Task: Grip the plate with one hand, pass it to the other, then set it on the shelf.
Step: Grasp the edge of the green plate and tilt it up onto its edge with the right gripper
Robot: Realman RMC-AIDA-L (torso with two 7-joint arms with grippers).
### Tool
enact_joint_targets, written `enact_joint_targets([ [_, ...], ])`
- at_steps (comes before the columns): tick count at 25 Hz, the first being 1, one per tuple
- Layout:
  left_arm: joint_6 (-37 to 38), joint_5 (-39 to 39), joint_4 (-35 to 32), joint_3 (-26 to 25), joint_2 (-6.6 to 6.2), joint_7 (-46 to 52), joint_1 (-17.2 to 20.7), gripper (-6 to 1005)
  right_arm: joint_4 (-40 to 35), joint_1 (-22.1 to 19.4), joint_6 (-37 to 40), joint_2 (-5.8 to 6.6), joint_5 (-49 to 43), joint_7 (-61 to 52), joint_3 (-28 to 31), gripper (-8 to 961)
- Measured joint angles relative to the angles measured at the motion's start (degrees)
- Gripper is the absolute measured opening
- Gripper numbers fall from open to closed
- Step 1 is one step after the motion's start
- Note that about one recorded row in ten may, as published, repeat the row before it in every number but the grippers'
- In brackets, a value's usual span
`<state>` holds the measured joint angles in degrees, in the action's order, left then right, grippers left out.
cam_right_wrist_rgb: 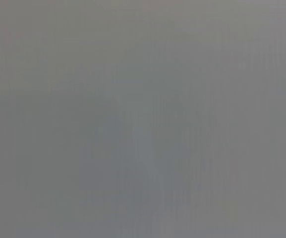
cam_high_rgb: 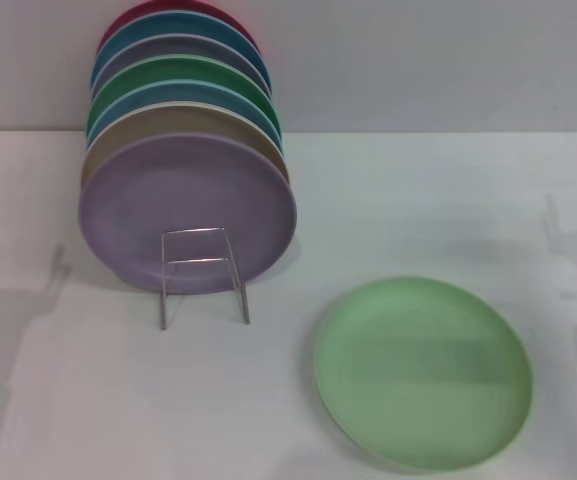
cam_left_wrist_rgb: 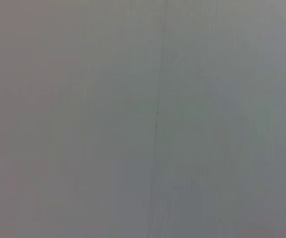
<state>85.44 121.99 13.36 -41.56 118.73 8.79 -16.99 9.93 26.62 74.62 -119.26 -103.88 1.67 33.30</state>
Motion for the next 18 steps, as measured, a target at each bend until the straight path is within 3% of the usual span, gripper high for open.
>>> enact_joint_targets([
  [7,0.0,0.0,0.0,0.14,0.07,0.0,0.29,831,0.2,-0.29,0.25,-0.09,-0.07,2.33,-0.06,629],
  [18,0.33,0.08,-0.01,0.17,0.08,0.0,0.32,829,8.21,-2.65,1.39,-0.25,0.44,26.39,1.06,629],
])
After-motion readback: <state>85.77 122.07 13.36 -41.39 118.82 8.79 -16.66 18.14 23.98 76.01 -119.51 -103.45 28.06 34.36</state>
